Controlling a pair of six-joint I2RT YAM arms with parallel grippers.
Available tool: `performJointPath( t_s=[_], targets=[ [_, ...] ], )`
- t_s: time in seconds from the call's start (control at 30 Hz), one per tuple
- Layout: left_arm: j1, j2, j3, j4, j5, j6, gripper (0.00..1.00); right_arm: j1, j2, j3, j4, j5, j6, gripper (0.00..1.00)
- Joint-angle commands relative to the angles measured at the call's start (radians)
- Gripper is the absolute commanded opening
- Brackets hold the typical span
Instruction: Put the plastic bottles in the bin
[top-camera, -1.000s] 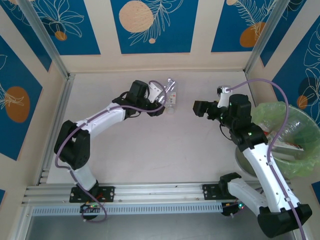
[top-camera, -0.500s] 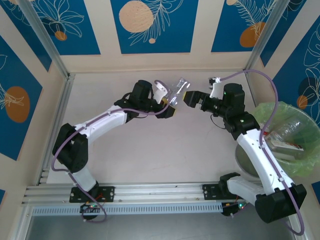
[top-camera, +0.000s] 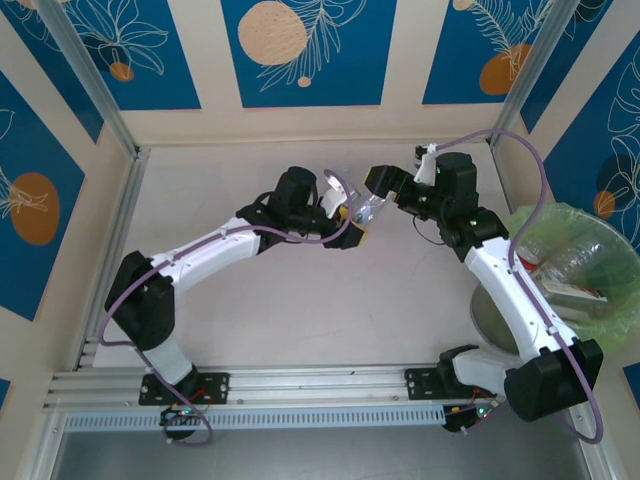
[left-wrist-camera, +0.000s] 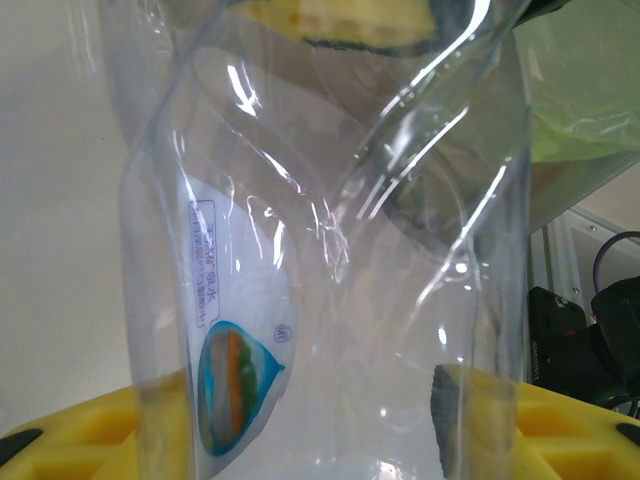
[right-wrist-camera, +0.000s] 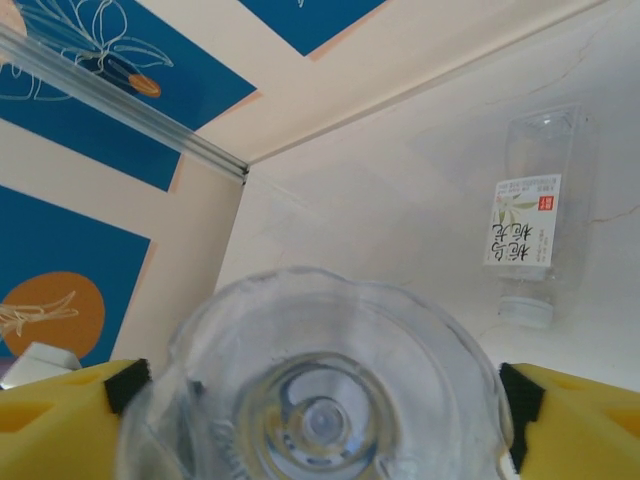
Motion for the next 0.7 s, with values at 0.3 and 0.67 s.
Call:
performJointPath(
  t_s=[0.3, 0.67],
  targets=[
    [-0.032, -0.004, 0.057, -0.021, -0.035, 0.059, 0.42, 0.032, -0.002, 0.03, -0.046, 0.044, -0.047, 0.65],
    [-0.034, -0.001, 0.057, -0.04, -0.039, 0.064, 0.42, 0.033, -0.005, 0.03, -0.051, 0.024, -0.067, 0.52]
  ],
)
